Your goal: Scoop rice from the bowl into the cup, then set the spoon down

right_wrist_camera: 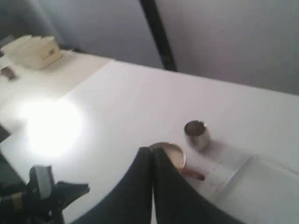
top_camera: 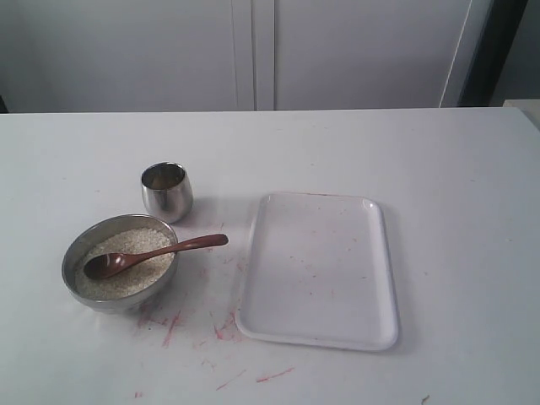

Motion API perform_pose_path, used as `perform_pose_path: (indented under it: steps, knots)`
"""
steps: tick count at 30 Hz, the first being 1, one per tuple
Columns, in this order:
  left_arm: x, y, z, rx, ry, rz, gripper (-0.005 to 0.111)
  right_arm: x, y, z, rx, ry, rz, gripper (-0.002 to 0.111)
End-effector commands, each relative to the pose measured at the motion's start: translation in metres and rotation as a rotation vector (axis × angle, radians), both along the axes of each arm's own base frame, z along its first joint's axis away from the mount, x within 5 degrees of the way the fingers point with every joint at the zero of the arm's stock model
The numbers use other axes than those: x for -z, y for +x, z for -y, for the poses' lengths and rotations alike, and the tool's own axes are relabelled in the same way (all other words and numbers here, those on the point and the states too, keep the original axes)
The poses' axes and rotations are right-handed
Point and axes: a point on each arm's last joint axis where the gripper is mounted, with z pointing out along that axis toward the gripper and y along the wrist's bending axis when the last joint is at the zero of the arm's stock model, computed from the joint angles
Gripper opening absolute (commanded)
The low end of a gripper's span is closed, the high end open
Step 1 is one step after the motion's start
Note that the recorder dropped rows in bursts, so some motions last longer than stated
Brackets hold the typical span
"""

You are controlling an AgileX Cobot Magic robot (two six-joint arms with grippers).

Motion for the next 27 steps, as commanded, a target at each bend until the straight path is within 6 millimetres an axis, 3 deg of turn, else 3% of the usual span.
perform_pose_path:
  steps: [1,16,20,27]
  knots:
    - [0.006,-0.001,0.000,0.000,0.001,-0.040,0.014,0.005,0.021,-0.010,-0.136,0.013,-0.045,0.000]
    - [0.006,-0.001,0.000,0.000,0.001,-0.040,0.014,0.034,0.098,-0.019,-0.194,0.081,-0.234,0.000]
    - [0.006,-0.001,0.000,0.000,0.001,-0.040,0.014,0.041,0.118,-0.033,-0.368,0.041,-0.101,0.000]
    - [0.006,-0.001,0.000,0.000,0.001,-0.040,0.014,0.059,0.123,-0.074,-0.642,-0.138,0.085,0.000]
